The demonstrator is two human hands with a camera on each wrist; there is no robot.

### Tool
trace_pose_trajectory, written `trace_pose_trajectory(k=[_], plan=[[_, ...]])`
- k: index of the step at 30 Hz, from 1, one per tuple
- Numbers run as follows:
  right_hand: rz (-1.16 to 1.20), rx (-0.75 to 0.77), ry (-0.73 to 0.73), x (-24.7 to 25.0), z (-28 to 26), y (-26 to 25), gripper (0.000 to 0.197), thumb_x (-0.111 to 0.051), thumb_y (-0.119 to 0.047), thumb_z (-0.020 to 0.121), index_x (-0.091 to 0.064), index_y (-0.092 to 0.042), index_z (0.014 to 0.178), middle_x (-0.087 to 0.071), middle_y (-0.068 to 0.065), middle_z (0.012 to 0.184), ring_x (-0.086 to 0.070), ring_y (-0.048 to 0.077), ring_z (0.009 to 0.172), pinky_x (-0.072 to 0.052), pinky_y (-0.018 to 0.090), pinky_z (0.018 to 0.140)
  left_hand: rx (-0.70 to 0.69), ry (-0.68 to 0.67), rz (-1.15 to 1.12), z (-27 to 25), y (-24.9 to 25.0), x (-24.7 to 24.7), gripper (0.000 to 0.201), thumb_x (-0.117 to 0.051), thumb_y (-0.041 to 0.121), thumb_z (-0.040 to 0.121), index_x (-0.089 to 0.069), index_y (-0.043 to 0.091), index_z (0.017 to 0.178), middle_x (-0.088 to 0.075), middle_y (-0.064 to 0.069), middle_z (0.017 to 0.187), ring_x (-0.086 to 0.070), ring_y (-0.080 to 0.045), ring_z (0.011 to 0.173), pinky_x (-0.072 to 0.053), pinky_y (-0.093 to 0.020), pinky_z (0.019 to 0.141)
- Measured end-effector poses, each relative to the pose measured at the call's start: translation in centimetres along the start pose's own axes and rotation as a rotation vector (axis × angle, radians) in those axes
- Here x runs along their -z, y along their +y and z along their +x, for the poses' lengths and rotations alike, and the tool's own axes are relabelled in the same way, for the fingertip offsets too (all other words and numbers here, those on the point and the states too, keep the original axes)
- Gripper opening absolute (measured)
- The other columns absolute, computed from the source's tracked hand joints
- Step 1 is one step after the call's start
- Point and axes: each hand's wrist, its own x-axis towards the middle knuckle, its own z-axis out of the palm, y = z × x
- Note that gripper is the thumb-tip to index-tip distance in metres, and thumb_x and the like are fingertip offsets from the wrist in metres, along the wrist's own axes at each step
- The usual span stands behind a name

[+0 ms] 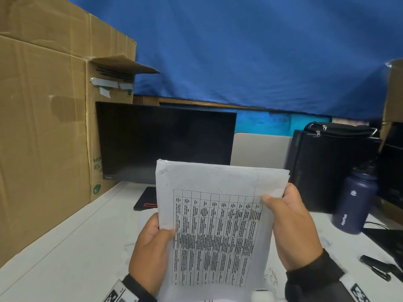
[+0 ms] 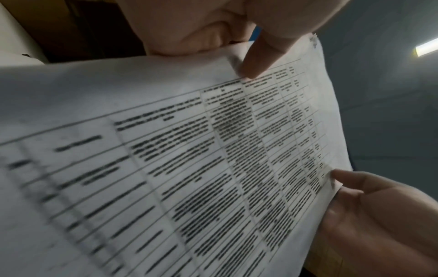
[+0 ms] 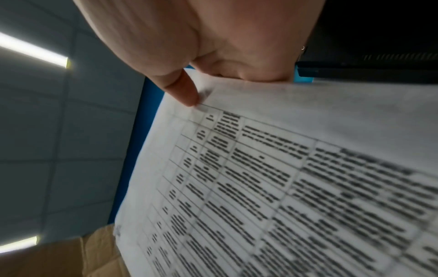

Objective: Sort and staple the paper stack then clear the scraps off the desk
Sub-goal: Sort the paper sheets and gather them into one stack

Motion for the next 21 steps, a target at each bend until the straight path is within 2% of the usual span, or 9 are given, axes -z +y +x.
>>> trace_pose_trajectory(k=[2, 4, 7, 9, 11, 14, 17, 19, 21], plan=[[-0.045, -0.013, 0.002, 0.0, -0.2, 0.7, 0.023, -0.052, -0.008, 0.095, -0.052, -0.027, 0.107, -0.071, -0.008, 0.096, -0.07, 0.007, 0.086, -0.054, 0.03, 0.07, 0.052, -0.005, 0.042, 0.0, -0.9, 0.1, 0.045, -0.044, -0.009, 0.091, -0.075, 0.023, 0.099, -0.078, 0.005, 0.1, -0.07, -0.019, 0.102, -0.051, -0.04, 0.091], [-0.073, -0.005, 0.006, 0.1, -0.3, 1.1, 0.028, -0.055, -0.006, 0.094, -0.049, -0.03, 0.107, -0.07, -0.007, 0.102, -0.069, 0.01, 0.092, -0.056, 0.03, 0.072, 0.1, -0.011, 0.062, 0.0, -1.7, 0.3, 0.039, -0.05, -0.003, 0.087, -0.077, 0.023, 0.097, -0.078, 0.004, 0.102, -0.069, -0.022, 0.106, -0.05, -0.044, 0.097], [-0.088, 0.025, 0.009, 0.4, -0.3, 1.1, 0.032, -0.06, -0.006, 0.092, -0.05, -0.032, 0.108, -0.072, -0.009, 0.101, -0.071, 0.009, 0.091, -0.057, 0.025, 0.067, 0.15, -0.061, 0.093, -0.1, -2.3, 0.6, 0.031, -0.061, 0.009, 0.073, -0.078, 0.023, 0.094, -0.079, 0.002, 0.101, -0.07, -0.023, 0.105, -0.049, -0.045, 0.098], [-0.081, 0.049, 0.006, 0.5, -0.2, 0.9, 0.036, -0.063, -0.002, 0.09, -0.052, -0.03, 0.109, -0.072, -0.01, 0.1, -0.071, 0.004, 0.089, -0.057, 0.02, 0.063, 0.127, -0.076, 0.13, 0.0, -2.7, 0.7, 0.031, -0.063, -0.002, 0.082, -0.075, 0.021, 0.099, -0.079, 0.003, 0.1, -0.071, -0.022, 0.102, -0.051, -0.043, 0.096], [-0.041, 0.051, 0.015, 0.7, 0.0, 0.9, 0.041, -0.065, 0.003, 0.087, -0.053, -0.025, 0.113, -0.074, -0.009, 0.101, -0.072, 0.004, 0.091, -0.058, 0.019, 0.065, 0.102, -0.083, 0.158, 0.1, -3.0, 0.8, 0.04, -0.057, -0.009, 0.089, -0.07, 0.024, 0.106, -0.078, 0.006, 0.101, -0.072, -0.017, 0.1, -0.053, -0.04, 0.092], [-0.046, 0.028, 0.027, 0.9, 0.0, 1.7, 0.044, -0.066, 0.006, 0.085, -0.054, -0.023, 0.115, -0.075, -0.009, 0.102, -0.072, 0.005, 0.093, -0.058, 0.021, 0.068, 0.094, -0.069, 0.175, 0.1, -3.6, 1.0, 0.041, -0.054, -0.008, 0.091, -0.068, 0.027, 0.106, -0.078, 0.009, 0.1, -0.072, -0.013, 0.096, -0.053, -0.034, 0.083], [-0.099, -0.058, 0.004, 0.7, -0.8, 3.4, 0.037, -0.058, 0.006, 0.088, -0.057, -0.025, 0.107, -0.074, -0.017, 0.096, -0.07, 0.003, 0.089, -0.056, 0.024, 0.072, 0.121, -0.056, 0.175, 0.2, -4.8, 1.3, 0.041, -0.054, -0.009, 0.088, -0.071, 0.024, 0.104, -0.078, 0.005, 0.099, -0.07, -0.019, 0.098, -0.052, -0.04, 0.087], [-0.108, -0.11, 0.002, 0.4, -1.5, 4.6, 0.036, -0.053, 0.006, 0.089, -0.06, -0.025, 0.105, -0.074, -0.017, 0.096, -0.07, 0.006, 0.089, -0.057, 0.035, 0.08, 0.142, -0.058, 0.188, 0.2, -5.7, 1.5, 0.039, -0.056, -0.01, 0.086, -0.074, 0.022, 0.099, -0.079, 0.002, 0.097, -0.07, -0.024, 0.099, -0.052, -0.045, 0.091], [-0.098, -0.126, 0.018, 0.1, -2.0, 5.3, 0.036, -0.051, 0.005, 0.09, -0.061, -0.025, 0.106, -0.075, -0.013, 0.099, -0.071, 0.01, 0.094, -0.056, 0.043, 0.088, 0.149, -0.059, 0.19, 0.2, -6.4, 1.6, 0.034, -0.059, -0.007, 0.084, -0.074, 0.021, 0.096, -0.079, 0.001, 0.095, -0.07, -0.027, 0.099, -0.052, -0.045, 0.09]])
